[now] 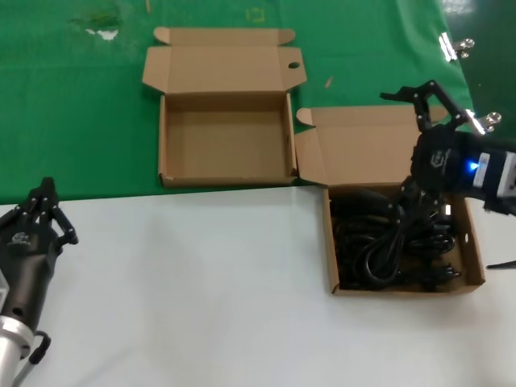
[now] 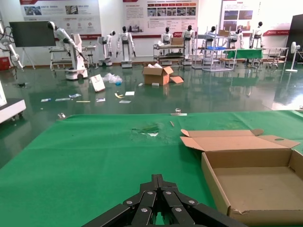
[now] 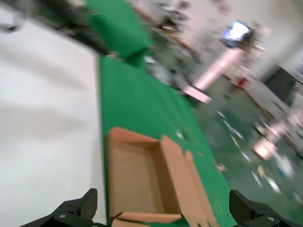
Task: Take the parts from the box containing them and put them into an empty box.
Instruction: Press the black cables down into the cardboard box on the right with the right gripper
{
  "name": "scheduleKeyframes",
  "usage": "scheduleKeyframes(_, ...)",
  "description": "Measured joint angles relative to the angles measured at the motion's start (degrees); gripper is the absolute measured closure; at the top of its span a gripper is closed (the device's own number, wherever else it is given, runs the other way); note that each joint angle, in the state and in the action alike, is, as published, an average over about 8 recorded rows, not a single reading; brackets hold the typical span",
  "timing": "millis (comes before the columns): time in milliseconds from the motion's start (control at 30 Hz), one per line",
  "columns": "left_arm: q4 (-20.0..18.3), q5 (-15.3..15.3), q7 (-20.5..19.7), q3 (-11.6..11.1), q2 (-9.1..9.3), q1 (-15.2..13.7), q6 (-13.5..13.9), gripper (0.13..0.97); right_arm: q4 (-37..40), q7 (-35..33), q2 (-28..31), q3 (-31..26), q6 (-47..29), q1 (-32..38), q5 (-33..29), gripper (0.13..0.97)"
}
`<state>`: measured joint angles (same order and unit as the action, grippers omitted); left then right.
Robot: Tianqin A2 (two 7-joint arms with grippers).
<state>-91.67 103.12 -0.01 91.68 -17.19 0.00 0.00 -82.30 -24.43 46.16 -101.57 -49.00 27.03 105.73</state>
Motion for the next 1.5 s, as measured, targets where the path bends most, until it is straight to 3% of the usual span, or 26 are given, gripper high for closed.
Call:
scheduleKeyframes(400, 0.0, 0.0, -0.02, 0.0, 0.0, 0.0, 0.0, 0.957, 16.93, -25.88, -0.4, -8.02, -25.64, 17.64, -3.95, 0.129)
scheduleKeyframes(633, 0.0, 0.0, -0.02, 0.0, 0.0, 0.0, 0.0, 0.957, 28.69, -40.87, -3.18, -13.38, -34.88, 27.67, -9.3, 0.129)
scheduleKeyframes(1100, 0.0, -0.01, -0.01, 0.0, 0.0, 0.0, 0.0, 0.957, 52.43, -62.11, -10.13, -20.69, -37.35, 39.16, -19.4, 0.129)
scheduleKeyframes(1500, 0.0, -0.01, -0.01, 0.0, 0.0, 0.0, 0.0, 0.957, 71.13, -75.3, -14.92, -21.54, -35.31, 44.12, -23.16, 0.129)
